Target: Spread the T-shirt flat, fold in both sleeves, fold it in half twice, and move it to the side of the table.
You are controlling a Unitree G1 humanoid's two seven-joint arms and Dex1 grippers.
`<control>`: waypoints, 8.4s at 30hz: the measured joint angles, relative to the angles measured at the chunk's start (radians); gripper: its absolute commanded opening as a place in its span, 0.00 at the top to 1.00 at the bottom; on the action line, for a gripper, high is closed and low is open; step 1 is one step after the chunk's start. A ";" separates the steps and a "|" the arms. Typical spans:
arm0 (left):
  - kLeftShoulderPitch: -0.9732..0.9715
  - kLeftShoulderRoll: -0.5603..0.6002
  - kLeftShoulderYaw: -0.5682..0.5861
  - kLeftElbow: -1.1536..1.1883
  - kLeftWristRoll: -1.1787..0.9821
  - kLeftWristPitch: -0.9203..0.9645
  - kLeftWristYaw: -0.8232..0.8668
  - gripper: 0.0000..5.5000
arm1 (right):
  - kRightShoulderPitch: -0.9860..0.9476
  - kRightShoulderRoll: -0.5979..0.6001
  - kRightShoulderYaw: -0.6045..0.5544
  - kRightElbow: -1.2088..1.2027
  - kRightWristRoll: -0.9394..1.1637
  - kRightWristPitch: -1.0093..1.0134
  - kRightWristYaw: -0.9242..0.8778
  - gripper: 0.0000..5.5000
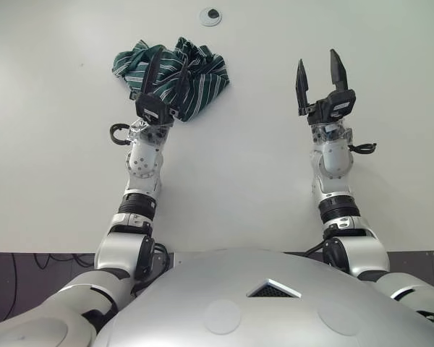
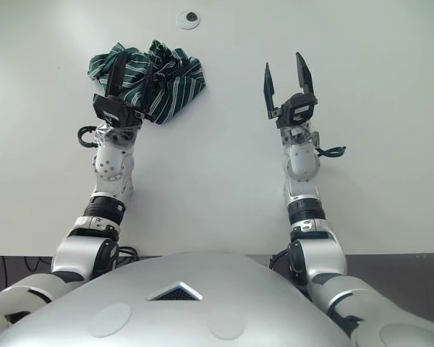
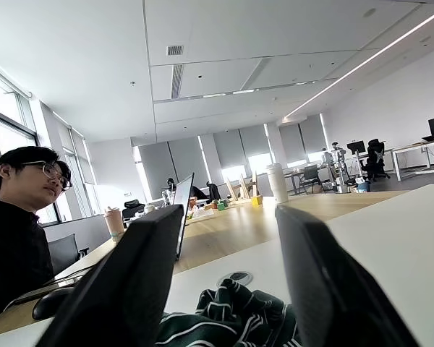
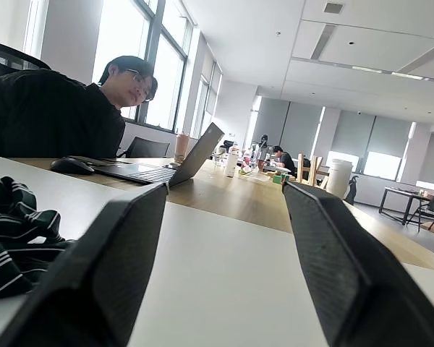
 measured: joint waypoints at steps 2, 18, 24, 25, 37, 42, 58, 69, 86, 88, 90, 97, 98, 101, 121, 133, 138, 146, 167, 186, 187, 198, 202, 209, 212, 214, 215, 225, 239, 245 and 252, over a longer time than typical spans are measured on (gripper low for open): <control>-0.003 -0.002 0.001 0.000 0.044 0.001 0.027 0.55 | 0.000 0.000 0.000 0.003 -0.015 0.000 -0.009 0.44; -0.024 -0.001 0.006 0.031 0.144 -0.009 0.132 0.55 | -0.001 -0.001 0.002 0.009 -0.038 0.000 -0.042 0.44; -0.025 0.000 0.006 0.031 0.146 -0.009 0.143 0.55 | -0.002 -0.001 0.001 0.009 -0.046 0.000 -0.042 0.44; -0.025 0.000 0.006 0.031 0.146 -0.009 0.144 0.55 | -0.002 -0.001 0.001 0.009 -0.046 0.000 -0.042 0.44; -0.026 0.001 0.005 0.032 0.154 -0.010 0.152 0.55 | -0.002 -0.001 0.001 0.009 -0.046 0.000 -0.042 0.44; -0.026 0.001 0.006 0.032 0.150 -0.001 0.151 0.55 | -0.002 -0.001 0.001 0.010 -0.046 0.001 -0.041 0.44; 0.020 0.163 -0.009 -0.192 0.187 0.724 0.012 0.55 | -0.065 -0.001 0.000 0.101 -0.062 0.000 -0.095 0.44; 0.302 0.182 -0.248 -0.695 -0.071 0.938 -0.481 0.55 | -0.030 -0.050 -0.014 -0.105 0.103 0.139 0.088 0.44; 0.395 0.266 -0.140 -0.928 -0.207 1.015 -0.536 0.55 | 0.151 -0.320 0.088 -0.702 0.366 0.741 0.616 0.44; 0.366 0.275 -0.070 -0.902 -0.172 0.952 -0.479 0.55 | 0.143 -0.312 0.125 -0.628 0.286 0.730 0.607 0.44; 0.365 0.280 -0.030 -0.872 -0.119 0.871 -0.429 0.55 | 0.140 -0.306 0.154 -0.582 0.247 0.723 0.605 0.44; 0.374 0.301 0.008 -0.682 0.117 0.629 -0.250 0.55 | 0.135 -0.270 0.167 -0.522 0.210 0.687 0.602 0.44; 0.373 0.303 0.002 -0.666 0.137 0.618 -0.240 0.55 | 0.135 -0.270 0.166 -0.519 0.210 0.685 0.601 0.44; 0.371 0.303 -0.006 -0.647 0.173 0.615 -0.221 0.55 | 0.134 -0.269 0.160 -0.510 0.209 0.675 0.592 0.44; 0.365 0.305 -0.048 -0.684 0.174 0.673 -0.248 0.55 | 0.132 -0.267 0.159 -0.490 0.189 0.663 0.568 0.44; 0.351 0.324 -0.040 -0.624 0.233 0.689 -0.188 0.60 | 0.132 -0.261 0.159 -0.490 0.182 0.662 0.566 0.44; 0.347 0.338 -0.039 -0.614 0.243 0.667 -0.174 0.73 | 0.118 -0.231 0.164 -0.481 0.182 0.663 0.568 0.44; 0.344 0.344 -0.020 -0.612 0.240 0.648 -0.153 0.96 | 0.114 -0.229 0.165 -0.463 0.173 0.663 0.568 0.44; 0.262 0.337 0.142 -0.734 0.247 0.349 0.032 1.00 | -0.006 -0.189 0.210 -0.275 0.032 0.543 0.498 0.44; 0.237 0.435 0.154 -0.655 0.363 0.178 0.063 1.00 | 0.337 -0.754 0.438 -0.926 0.417 0.887 1.143 0.44; 0.245 0.437 0.142 -0.656 0.362 0.155 0.052 1.00 | 0.354 -0.750 0.393 -0.981 0.488 0.921 1.130 0.44; 0.390 0.567 -0.047 -0.659 0.208 -0.031 -0.129 1.00 | 0.133 -0.572 0.170 -0.850 0.652 1.208 0.829 0.44; 0.418 0.623 -0.070 -0.666 0.143 -0.049 -0.190 1.00 | 0.033 -0.455 0.245 -0.726 0.545 1.296 0.723 0.44; 0.490 0.703 -0.041 -0.724 0.002 -0.048 -0.241 1.00 | -0.053 -0.343 0.323 -0.542 0.384 1.338 0.668 0.44; 0.497 0.710 -0.023 -0.758 -0.035 -0.047 -0.256 1.00 | -0.069 -0.304 0.333 -0.496 0.341 1.329 0.668 0.44; 0.503 0.709 -0.020 -0.764 -0.036 -0.042 -0.267 1.00 | -0.089 -0.285 0.342 -0.470 0.326 1.319 0.668 0.44; 0.505 0.707 -0.020 -0.772 -0.035 -0.036 -0.270 1.00 | -0.103 -0.264 0.345 -0.453 0.307 1.315 0.661 0.44; 0.511 0.693 -0.003 -0.796 -0.035 -0.008 -0.288 1.00 | -0.121 -0.272 0.394 -0.423 0.175 1.195 0.677 0.69; 0.508 0.680 0.015 -0.824 -0.035 0.019 -0.307 1.00 | -0.119 -0.274 0.435 -0.415 0.064 1.071 0.699 1.00; 0.508 0.667 0.019 -0.831 -0.035 0.021 -0.310 1.00 | -0.119 -0.272 0.430 -0.419 0.064 1.084 0.703 1.00; 0.396 0.592 0.114 -0.754 0.117 0.133 -0.228 1.00 | -0.072 -0.268 0.288 -0.448 0.135 1.092 0.651 1.00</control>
